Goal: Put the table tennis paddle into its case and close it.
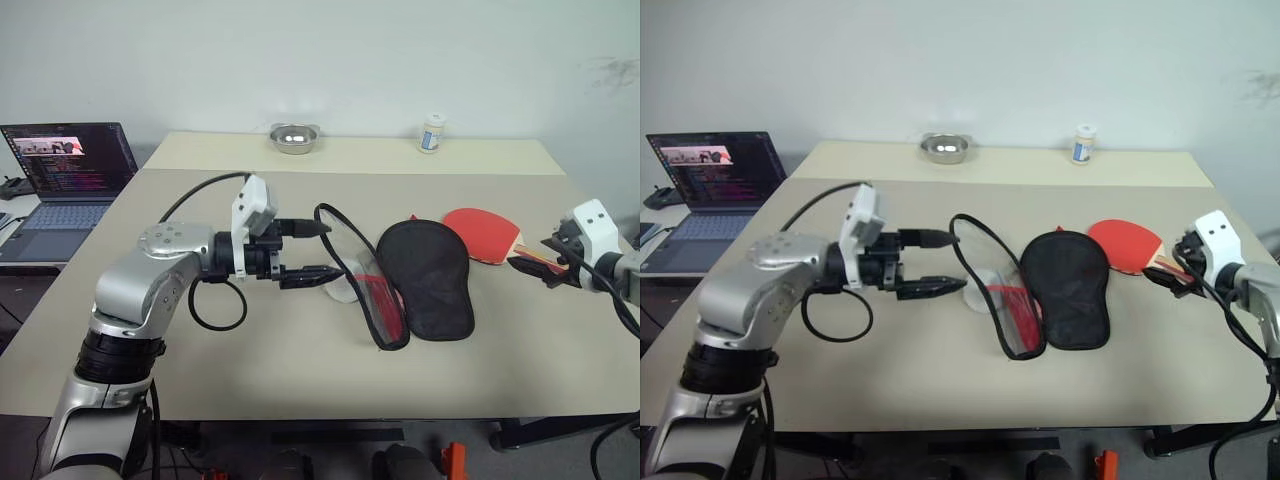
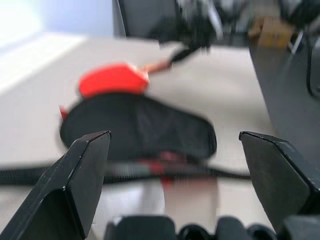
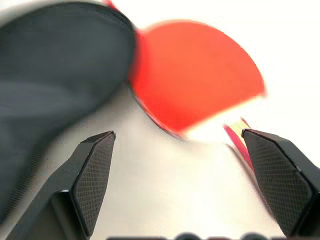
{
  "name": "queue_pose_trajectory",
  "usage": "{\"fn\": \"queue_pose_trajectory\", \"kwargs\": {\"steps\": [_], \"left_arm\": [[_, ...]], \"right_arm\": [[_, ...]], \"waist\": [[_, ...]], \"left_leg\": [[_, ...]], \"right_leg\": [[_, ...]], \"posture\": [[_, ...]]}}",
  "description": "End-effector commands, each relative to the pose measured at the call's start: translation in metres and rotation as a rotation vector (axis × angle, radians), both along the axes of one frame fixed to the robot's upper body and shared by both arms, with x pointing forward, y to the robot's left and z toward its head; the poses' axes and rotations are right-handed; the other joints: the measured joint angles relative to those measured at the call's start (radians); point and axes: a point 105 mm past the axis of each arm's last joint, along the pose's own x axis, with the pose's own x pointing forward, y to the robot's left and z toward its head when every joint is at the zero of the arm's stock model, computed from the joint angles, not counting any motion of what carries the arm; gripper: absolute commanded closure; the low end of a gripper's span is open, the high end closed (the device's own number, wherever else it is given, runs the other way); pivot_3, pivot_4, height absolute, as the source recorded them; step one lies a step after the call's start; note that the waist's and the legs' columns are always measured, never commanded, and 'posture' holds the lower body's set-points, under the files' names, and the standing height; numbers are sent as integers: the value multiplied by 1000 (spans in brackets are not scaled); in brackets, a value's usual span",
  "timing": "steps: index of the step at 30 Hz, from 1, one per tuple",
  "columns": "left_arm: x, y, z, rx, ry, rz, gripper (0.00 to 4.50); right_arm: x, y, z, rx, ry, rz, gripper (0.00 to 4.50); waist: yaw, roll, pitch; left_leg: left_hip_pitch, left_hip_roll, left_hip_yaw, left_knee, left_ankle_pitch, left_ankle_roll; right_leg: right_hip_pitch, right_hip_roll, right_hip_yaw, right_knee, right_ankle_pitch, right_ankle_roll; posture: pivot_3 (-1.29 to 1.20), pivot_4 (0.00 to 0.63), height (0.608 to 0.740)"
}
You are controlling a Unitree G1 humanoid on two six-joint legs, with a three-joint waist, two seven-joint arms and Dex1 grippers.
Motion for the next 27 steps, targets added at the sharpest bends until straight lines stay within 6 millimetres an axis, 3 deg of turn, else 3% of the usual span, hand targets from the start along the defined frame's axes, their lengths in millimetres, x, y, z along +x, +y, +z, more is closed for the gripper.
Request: {"fn": "queue_pose_trajectory", "kwargs": {"steps": [1,5,14,19,27], "left_arm": [[-3,-11,13,-14,-55,-46,0],[0,-22,10,-5,-63,-85,0],[-1,-28,8,-6,-58,-117,0],[0,-21,7,17,-58,-100,0],[3,-5,6,64,-67,-46,0]], "right_arm": [[7,-24,9,6,-59,-58,54],[20,-51,2,-60,-36,-127,54],[30,-65,-16,-106,62,-155,54],[35,-67,-27,-157,46,-205,54],[51,-41,-34,-156,2,-149,54]], "waist": [[-3,0,0],[-9,1,0],[-9,2,1],[-10,2,1],[-12,3,1]], "left_leg": [[1,0,1,0,0,0],[4,0,3,0,0,0],[6,1,5,-1,0,0],[6,1,6,-1,0,0],[7,1,6,-1,1,-2]], "right_leg": [[1,0,0,0,0,0],[3,1,3,0,0,1],[3,3,6,-1,1,-2],[3,2,6,0,1,-2],[3,2,7,1,1,-2]], "posture": [[0,150,740],[0,150,740],[0,150,740],[0,150,740],[0,150,740]]}}
